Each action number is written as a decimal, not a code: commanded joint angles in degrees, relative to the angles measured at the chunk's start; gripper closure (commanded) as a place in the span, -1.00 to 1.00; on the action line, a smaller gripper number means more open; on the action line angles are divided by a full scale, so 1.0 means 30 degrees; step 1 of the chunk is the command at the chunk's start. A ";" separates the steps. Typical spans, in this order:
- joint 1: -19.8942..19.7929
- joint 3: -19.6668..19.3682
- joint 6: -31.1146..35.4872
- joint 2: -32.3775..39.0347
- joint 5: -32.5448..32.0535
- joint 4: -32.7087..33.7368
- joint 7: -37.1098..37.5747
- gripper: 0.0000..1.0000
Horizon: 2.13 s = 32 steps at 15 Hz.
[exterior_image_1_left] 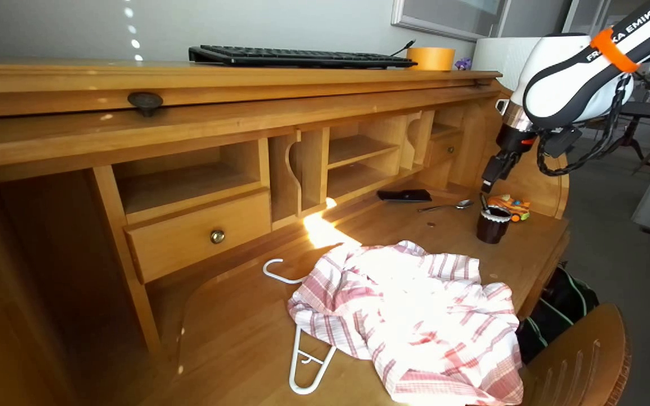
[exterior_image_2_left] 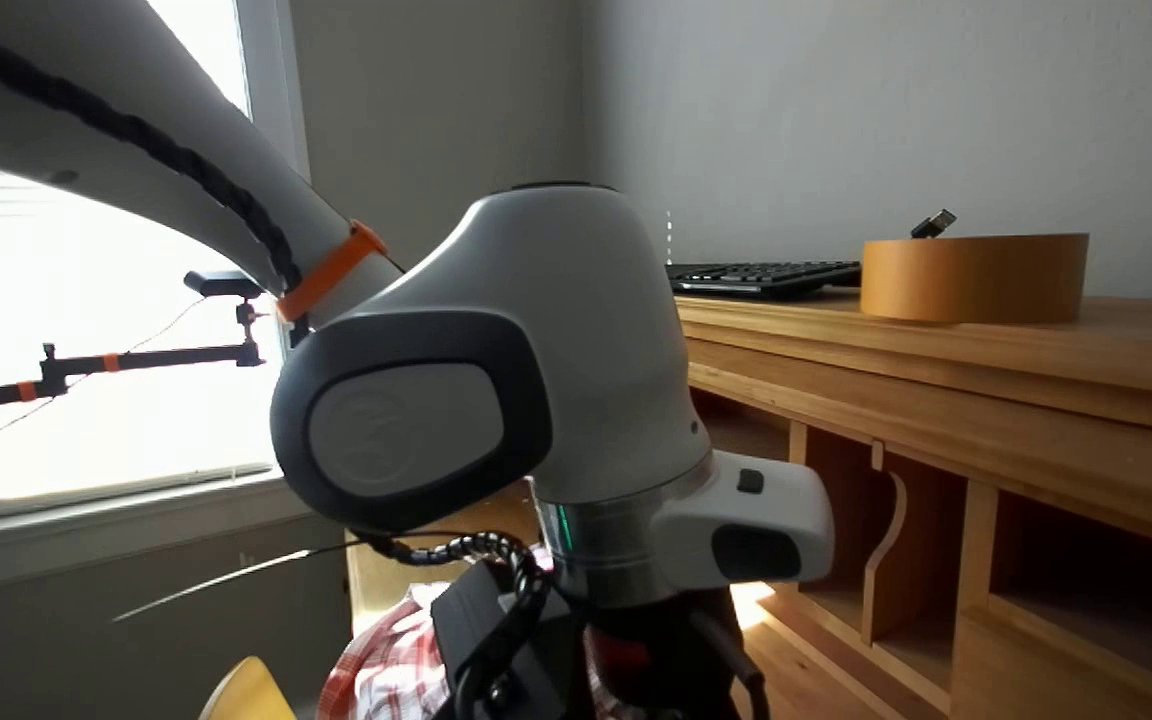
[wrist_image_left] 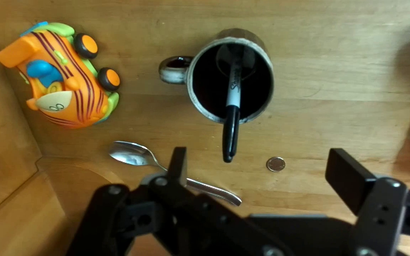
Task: Remove the marker from the cup and put it on the table
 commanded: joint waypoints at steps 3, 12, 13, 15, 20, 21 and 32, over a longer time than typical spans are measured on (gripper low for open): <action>-0.0933 0.0635 0.0589 0.1222 0.1296 0.0759 0.0584 -1.00; -0.1852 0.1536 0.1388 0.2051 0.2542 0.1204 0.0100 -0.69; -0.1936 0.1654 0.1493 0.2104 0.2648 0.1219 0.0044 -0.58; -0.2114 0.1864 0.1834 0.2256 0.2767 0.1292 -0.0102 -0.38; -0.2640 0.2322 0.2672 0.2665 0.2896 0.1517 -0.0401 -0.41; -0.2747 0.2412 0.2681 0.2735 0.2910 0.1565 -0.0476 -0.42; -0.2739 0.2464 0.2359 0.2469 0.2560 0.1552 -0.0095 0.95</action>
